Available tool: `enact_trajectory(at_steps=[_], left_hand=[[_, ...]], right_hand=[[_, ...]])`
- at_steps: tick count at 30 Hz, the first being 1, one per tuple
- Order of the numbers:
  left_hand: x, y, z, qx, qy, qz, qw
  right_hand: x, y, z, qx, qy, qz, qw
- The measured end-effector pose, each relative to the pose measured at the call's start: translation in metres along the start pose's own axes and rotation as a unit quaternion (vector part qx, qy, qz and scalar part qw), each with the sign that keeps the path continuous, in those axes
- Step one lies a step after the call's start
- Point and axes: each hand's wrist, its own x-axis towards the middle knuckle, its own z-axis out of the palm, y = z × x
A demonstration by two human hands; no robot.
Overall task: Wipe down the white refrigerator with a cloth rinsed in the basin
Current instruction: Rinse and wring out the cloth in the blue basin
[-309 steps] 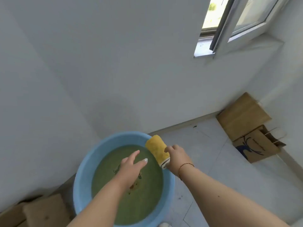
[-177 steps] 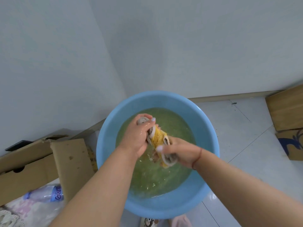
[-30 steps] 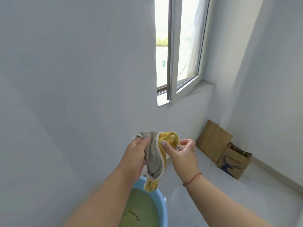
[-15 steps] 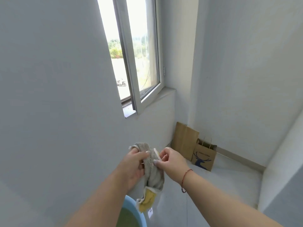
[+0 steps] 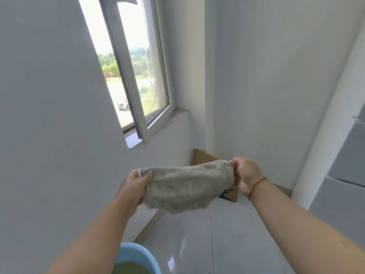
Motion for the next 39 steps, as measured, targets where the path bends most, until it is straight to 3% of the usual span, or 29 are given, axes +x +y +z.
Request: enact_trajectory(at_steps=[2,5,7,10,14,17,20,23,27,29,31,33,34,37,39], left_hand=[[-0.005,0.019,0.007,-0.073,-0.066,0.008,0.995],[-0.013,0.055,0.007,-0.122,-0.172,0.107,0.972],[-0.015,0.07,-0.001,-0.124,-0.196,0.157,0.96],[-0.012,0.072,-0.01,-0.137,-0.2,0.136,0.961],[-0.005,0.066,-0.009,-0.088,-0.179,0.123,0.972],[-0.008,0.072,-0.007,-0.002,-0.168,0.202,0.965],[-0.013,0.089,-0.007,0.001,-0.178,0.274,0.945],[-0.007,0.091,-0.006,0.011,-0.165,0.257,0.952],[0.006,0.083,0.007,0.054,-0.077,0.209,0.973],[0.012,0.082,0.011,0.01,-0.081,0.155,0.985],[0.018,0.082,0.015,-0.011,-0.096,0.109,0.989],[0.024,0.08,0.023,-0.03,-0.092,0.079,0.992],[0.026,0.079,0.027,-0.042,-0.09,0.067,0.993],[0.033,0.078,0.036,-0.064,-0.1,0.044,0.992],[0.039,0.079,0.035,-0.056,-0.103,0.031,0.993]], right_hand=[[-0.005,-0.007,-0.004,0.016,-0.032,0.005,0.999],[-0.013,-0.032,-0.01,0.073,-0.099,-0.053,0.991],[-0.014,-0.051,-0.019,0.117,-0.131,-0.096,0.98],[-0.007,-0.065,-0.032,0.15,-0.167,-0.106,0.969],[-0.003,-0.064,-0.042,0.044,-0.221,-0.162,0.961],[-0.007,-0.074,-0.048,-0.092,-0.251,-0.255,0.929],[-0.015,-0.095,-0.049,-0.17,-0.262,-0.321,0.894],[-0.013,-0.108,-0.055,-0.246,-0.211,-0.294,0.899],[-0.009,-0.109,-0.05,-0.243,-0.235,-0.177,0.925],[-0.006,-0.105,-0.045,-0.19,-0.221,-0.1,0.951],[-0.009,-0.099,-0.039,-0.056,-0.212,-0.03,0.975],[-0.014,-0.091,-0.035,0.062,-0.205,0.027,0.977],[-0.016,-0.087,-0.034,0.069,-0.216,0.045,0.973],[-0.015,-0.076,-0.04,-0.069,-0.205,0.021,0.976],[-0.009,-0.075,-0.05,-0.072,-0.152,-0.011,0.986]])
